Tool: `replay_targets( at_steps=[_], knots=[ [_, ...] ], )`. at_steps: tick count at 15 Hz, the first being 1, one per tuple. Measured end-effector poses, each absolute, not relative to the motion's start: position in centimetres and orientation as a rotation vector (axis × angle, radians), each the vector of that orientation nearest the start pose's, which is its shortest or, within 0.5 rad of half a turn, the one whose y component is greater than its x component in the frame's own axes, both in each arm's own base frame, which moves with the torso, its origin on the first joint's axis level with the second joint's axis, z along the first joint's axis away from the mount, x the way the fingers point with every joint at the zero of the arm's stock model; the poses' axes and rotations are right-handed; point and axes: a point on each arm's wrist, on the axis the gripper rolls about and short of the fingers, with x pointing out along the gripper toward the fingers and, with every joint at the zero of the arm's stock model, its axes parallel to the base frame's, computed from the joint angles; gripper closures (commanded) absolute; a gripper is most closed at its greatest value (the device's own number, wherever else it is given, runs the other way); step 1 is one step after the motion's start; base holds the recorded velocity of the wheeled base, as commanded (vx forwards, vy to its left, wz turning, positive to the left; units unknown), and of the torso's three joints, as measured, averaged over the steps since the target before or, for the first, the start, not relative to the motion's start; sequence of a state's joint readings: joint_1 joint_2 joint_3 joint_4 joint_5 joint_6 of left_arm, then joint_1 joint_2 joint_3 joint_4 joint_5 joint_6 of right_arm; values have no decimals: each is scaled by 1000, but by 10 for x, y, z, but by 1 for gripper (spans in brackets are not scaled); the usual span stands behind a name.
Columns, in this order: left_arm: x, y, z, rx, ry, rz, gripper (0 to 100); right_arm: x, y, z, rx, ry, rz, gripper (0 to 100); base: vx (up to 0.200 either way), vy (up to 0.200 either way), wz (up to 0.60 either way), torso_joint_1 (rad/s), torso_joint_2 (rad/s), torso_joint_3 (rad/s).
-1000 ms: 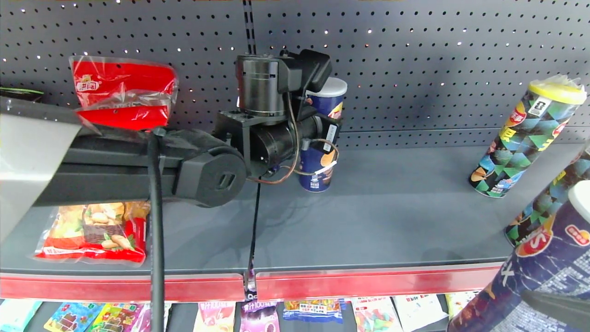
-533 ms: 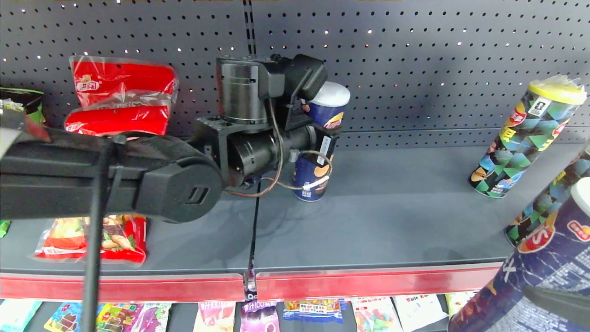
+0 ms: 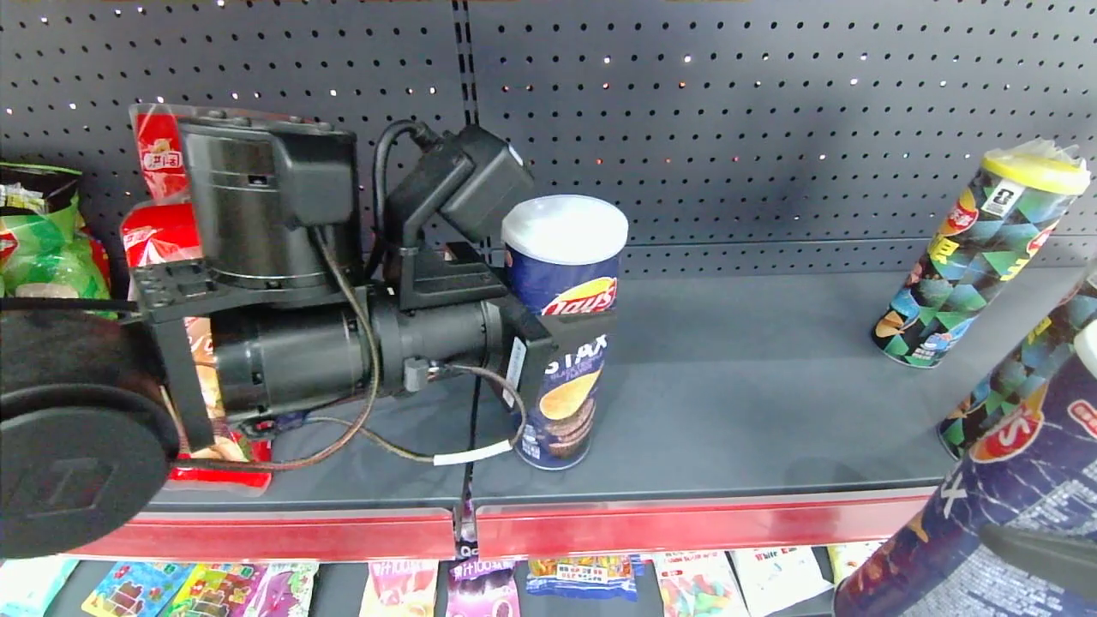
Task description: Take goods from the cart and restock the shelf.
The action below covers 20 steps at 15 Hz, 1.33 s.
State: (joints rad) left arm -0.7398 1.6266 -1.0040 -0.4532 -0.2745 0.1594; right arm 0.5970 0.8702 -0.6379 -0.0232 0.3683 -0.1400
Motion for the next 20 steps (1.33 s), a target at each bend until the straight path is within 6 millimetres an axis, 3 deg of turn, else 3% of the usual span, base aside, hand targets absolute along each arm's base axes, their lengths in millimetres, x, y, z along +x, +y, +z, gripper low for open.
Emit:
replay_targets(
  at_steps=[6,11,16,20],
  knots=[
    [216,-202,236,184,85,-1215,100,72,59,248,-154,130,980,100,0,0,0,0,0,0],
    [239,-194,226,250,49,-1283,100,71,60,247,-155,135,992,100,0,0,0,0,0,0],
    [252,-202,244,201,24,-1252,100,73,61,243,-159,154,989,100,0,0,0,0,0,0],
    [250,-202,250,179,16,-1265,100,73,61,243,-160,155,985,100,0,0,0,0,0,0]
  ],
)
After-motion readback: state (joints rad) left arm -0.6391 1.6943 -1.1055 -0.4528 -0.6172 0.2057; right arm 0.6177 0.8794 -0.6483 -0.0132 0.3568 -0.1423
